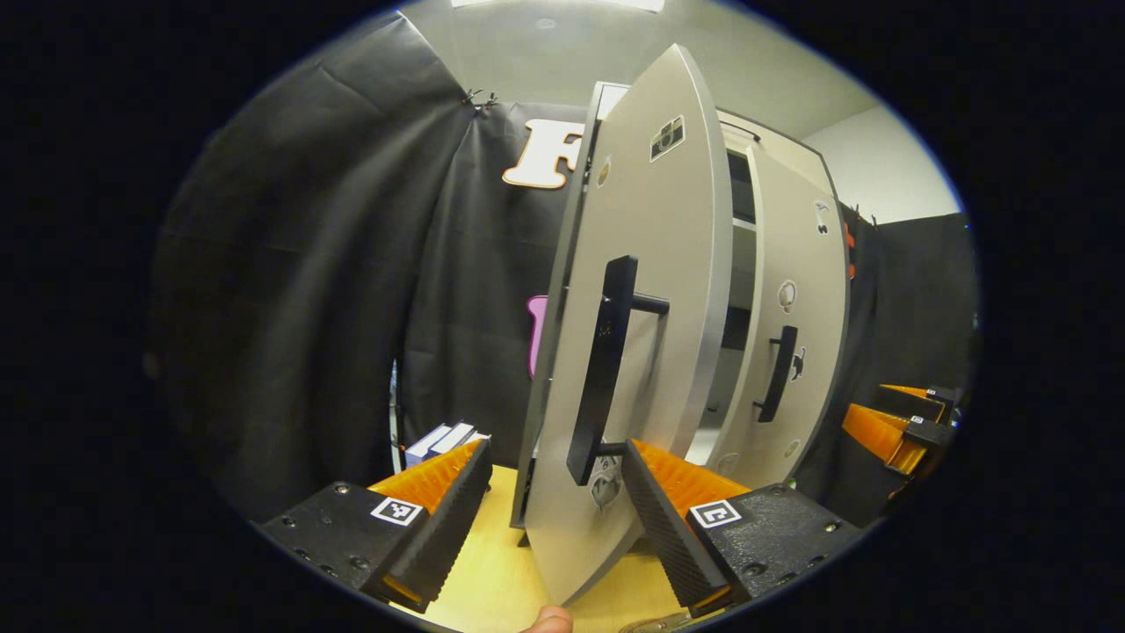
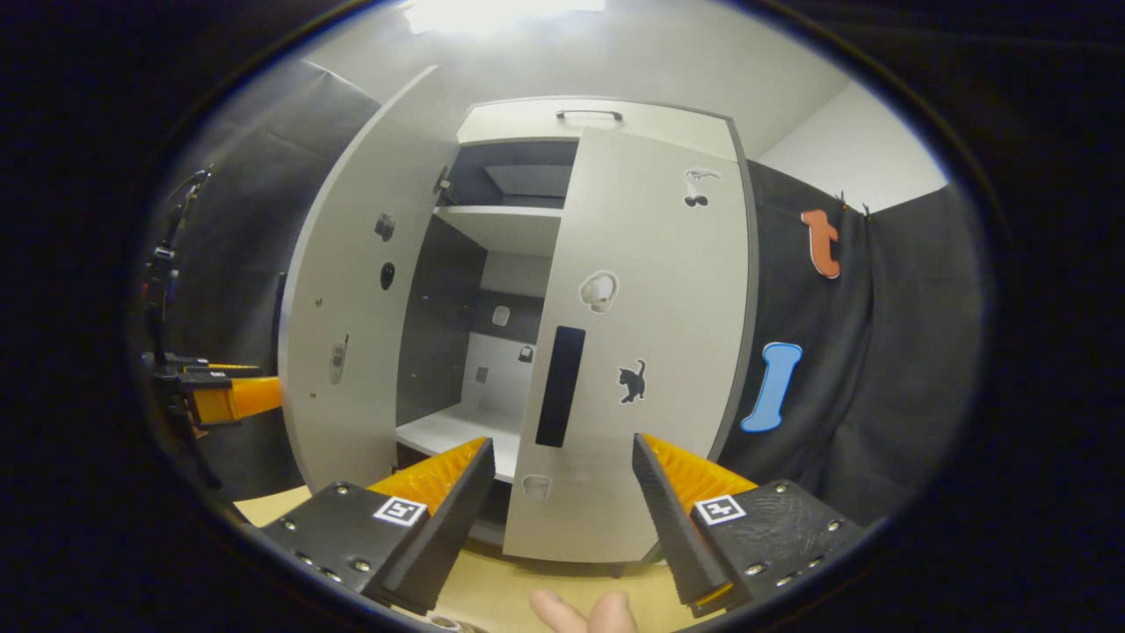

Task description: Grasp the bottle in the cabinet with the left hand and place it on the coaster, then close the right door with the right hand and the left door with the left hand.

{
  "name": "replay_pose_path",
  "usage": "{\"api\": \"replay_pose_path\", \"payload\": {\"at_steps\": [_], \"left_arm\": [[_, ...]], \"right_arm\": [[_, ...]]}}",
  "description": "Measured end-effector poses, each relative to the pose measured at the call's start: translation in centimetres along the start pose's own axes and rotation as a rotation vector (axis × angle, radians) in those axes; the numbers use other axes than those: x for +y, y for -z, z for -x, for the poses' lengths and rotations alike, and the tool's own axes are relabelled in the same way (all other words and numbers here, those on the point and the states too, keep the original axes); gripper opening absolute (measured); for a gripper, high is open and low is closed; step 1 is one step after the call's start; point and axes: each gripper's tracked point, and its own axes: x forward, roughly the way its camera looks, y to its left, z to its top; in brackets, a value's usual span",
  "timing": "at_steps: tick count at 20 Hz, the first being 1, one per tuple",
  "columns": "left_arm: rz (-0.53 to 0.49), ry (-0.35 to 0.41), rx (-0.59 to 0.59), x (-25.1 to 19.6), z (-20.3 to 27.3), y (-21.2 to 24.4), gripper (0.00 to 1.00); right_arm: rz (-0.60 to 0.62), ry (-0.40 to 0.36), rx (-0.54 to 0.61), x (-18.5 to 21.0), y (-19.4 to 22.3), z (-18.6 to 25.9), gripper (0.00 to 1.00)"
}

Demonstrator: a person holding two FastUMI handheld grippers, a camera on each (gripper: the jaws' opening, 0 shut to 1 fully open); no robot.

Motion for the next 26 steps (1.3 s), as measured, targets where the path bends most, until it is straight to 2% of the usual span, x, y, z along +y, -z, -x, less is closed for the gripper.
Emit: {"api": "replay_pose_path", "payload": {"at_steps": [1, 2, 4, 5, 6, 7, 14, 26], "left_arm": [[-0.006, 0.015, 0.001, -0.7, -0.2, 0.2, 0.89], [-0.014, 0.029, 0.003, -1.4, -0.6, 0.2, 0.95], [-0.029, 0.054, 0.005, -2.8, -1.2, 0.4, 0.95], [-0.037, 0.065, 0.005, -3.5, -1.5, 0.4, 0.89], [-0.043, 0.072, 0.002, -4.0, -1.8, 0.4, 0.89], [-0.047, 0.081, -0.001, -4.6, -2.1, 0.3, 0.95], [-0.036, 0.168, -0.007, -8.7, -3.4, 0.2, 0.95], [-0.067, 0.184, -0.012, -9.9, -2.8, -0.1, 0.95]], "right_arm": [[0.005, 0.007, -0.001, -0.3, 0.0, 0.2, 0.95], [0.009, 0.016, -0.002, -0.7, 0.0, 0.3, 0.95], [0.013, 0.036, -0.003, -1.4, -0.1, 0.7, 0.95], [0.011, 0.046, -0.001, -1.6, 0.1, 0.8, 0.97], [0.008, 0.054, 0.001, -1.9, 0.1, 0.9, 0.95], [0.005, 0.062, 0.003, -2.3, 0.2, 1.2, 0.95], [0.004, 0.107, 0.004, -3.8, 0.3, 2.1, 0.98], [-0.01, 0.119, 0.012, -4.4, 0.7, 3.0, 0.97]]}}
